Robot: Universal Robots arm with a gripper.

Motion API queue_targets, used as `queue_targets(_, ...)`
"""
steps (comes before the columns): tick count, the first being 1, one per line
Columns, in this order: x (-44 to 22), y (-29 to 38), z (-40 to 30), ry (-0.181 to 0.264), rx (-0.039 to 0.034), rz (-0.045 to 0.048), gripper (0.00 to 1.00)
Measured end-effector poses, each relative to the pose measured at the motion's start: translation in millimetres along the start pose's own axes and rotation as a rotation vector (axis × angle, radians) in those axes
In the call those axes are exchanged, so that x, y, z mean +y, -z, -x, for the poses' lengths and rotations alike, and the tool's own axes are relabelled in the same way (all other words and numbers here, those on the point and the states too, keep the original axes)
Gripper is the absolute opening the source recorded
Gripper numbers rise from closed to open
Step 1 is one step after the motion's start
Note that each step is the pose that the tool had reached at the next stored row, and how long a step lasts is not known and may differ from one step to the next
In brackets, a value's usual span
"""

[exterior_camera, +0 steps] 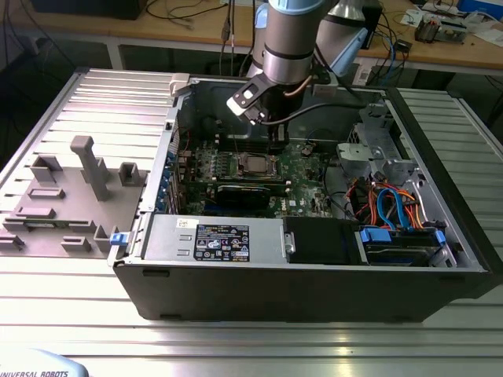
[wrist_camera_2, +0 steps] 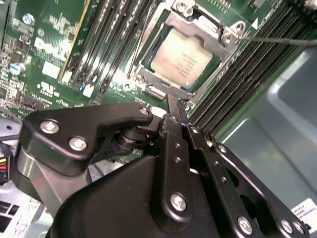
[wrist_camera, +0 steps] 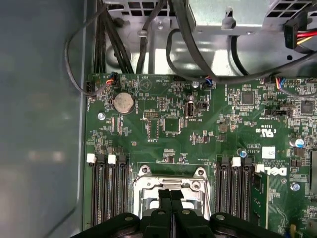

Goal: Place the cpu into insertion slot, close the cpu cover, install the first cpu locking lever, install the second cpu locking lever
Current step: 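Close the cpu cover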

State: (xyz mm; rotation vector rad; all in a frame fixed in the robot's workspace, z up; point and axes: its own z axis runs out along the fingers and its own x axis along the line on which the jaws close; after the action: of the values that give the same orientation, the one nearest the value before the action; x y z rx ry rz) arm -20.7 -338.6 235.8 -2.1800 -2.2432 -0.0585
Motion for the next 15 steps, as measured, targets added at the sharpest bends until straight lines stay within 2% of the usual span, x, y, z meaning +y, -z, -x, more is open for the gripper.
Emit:
queue_targets(8,-0.5,-0.4,0.0,0.000,0.0001,-0.0025,0.11)
queue_targets(15,-10.8,-3.4,-0.2,0.002,0.0001,-0.0027,0.11)
